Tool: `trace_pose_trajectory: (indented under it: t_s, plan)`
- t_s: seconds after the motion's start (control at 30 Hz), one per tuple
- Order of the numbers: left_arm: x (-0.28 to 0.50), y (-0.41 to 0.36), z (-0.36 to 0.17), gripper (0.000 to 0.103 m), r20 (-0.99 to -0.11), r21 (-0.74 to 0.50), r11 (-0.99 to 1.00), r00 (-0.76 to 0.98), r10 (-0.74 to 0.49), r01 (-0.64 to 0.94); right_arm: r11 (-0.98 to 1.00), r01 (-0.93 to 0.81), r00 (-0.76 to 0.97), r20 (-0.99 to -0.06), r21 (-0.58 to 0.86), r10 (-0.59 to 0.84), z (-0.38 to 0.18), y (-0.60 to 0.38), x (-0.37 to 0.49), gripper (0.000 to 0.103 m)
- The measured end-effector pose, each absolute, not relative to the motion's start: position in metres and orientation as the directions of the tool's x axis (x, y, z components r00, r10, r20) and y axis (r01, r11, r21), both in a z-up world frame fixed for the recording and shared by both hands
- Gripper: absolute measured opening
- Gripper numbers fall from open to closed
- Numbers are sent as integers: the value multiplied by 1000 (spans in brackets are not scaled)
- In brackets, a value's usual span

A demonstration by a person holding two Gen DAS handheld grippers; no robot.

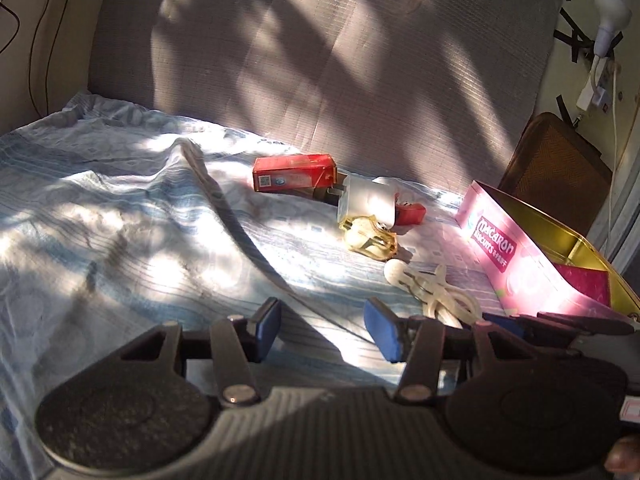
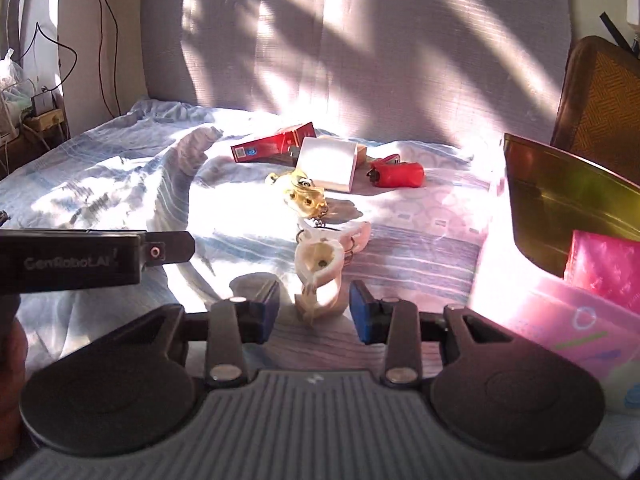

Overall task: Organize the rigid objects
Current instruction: 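Grasp the white clothespin with the right gripper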

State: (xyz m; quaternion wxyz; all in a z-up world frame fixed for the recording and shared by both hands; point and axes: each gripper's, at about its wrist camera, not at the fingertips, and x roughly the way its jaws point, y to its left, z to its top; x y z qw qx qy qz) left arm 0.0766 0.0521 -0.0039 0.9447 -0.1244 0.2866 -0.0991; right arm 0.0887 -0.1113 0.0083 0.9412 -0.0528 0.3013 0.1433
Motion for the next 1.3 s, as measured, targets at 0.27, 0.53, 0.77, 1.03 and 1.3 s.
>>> trace_pose_trajectory:
  t_s: [0.27,0.53,0.77,1.03,1.3]
  plan:
    - [75,49,-3,50,-510,-296,943,809,-292,153,913,-405,756,-581,-52,302,8,-117,44,30]
    - [61,21,1,51,-510,-171,951,802,-310,258,978,-197,832,-516,71,205,-3,-205,-69,30]
    - [40,-51,7,51,-538,-291,821,625,-565,491,995,103,890,-445,-12,-97,-13,-229,-110,43]
    - [21,-130,10,49,-601,-402,660,361,-713,635,999,35,907,-421,-1,-33,-11,-234,-117,52]
    - [38,-153,-4,70,-594,-557,587,212,-776,587,999,-43,892,-450,-18,31,-9,-237,-100,52]
